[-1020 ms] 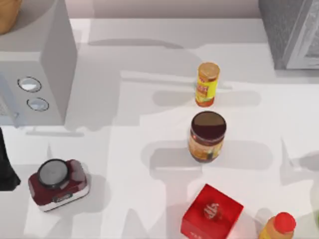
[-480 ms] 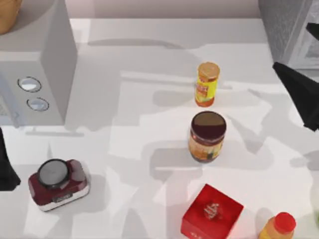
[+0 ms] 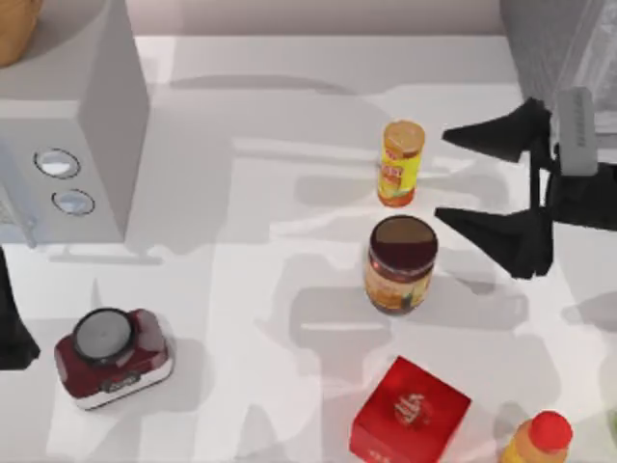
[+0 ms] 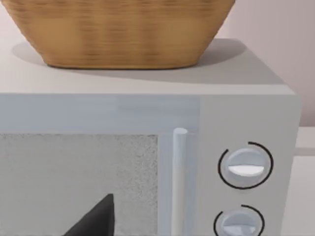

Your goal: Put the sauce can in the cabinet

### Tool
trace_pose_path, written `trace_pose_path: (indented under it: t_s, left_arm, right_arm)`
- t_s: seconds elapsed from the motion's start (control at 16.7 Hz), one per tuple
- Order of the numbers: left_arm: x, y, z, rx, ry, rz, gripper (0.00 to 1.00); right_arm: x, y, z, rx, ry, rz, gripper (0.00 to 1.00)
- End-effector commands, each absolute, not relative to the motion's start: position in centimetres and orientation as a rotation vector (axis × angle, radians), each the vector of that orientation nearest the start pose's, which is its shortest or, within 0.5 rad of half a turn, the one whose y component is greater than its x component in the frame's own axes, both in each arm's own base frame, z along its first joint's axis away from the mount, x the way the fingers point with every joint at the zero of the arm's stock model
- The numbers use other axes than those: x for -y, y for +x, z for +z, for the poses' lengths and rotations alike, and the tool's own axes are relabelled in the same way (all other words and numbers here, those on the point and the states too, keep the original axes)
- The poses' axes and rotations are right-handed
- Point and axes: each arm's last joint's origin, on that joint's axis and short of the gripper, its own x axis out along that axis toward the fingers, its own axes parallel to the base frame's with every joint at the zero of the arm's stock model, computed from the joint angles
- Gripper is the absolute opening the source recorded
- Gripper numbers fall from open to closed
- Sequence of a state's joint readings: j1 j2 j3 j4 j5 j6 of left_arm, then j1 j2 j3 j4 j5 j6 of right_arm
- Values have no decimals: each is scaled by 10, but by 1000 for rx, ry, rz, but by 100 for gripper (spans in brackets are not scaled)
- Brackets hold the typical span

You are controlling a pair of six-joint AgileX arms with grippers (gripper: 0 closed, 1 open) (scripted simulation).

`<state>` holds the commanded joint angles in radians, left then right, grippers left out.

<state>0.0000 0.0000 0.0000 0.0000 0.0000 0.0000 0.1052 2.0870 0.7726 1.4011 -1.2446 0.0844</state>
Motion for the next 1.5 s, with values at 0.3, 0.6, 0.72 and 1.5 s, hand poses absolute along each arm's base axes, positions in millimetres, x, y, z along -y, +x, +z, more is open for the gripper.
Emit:
trace_pose_path:
  t_s: [0.3, 0.6, 0.72, 1.5]
  left_arm:
    - [1, 106, 160, 0, 0, 0, 100]
    - [1, 106, 160, 0, 0, 0, 100]
    - [1, 106, 160, 0, 0, 0, 100]
    - [1, 106, 160, 0, 0, 0, 100]
  right_arm:
    - [-70, 353, 32, 8, -5, 1540, 100]
    - [-66, 345, 7, 0, 0, 1561, 100]
    - [-66, 345, 7, 0, 0, 1561, 100]
    - [-126, 345, 7, 0, 0, 1561, 100]
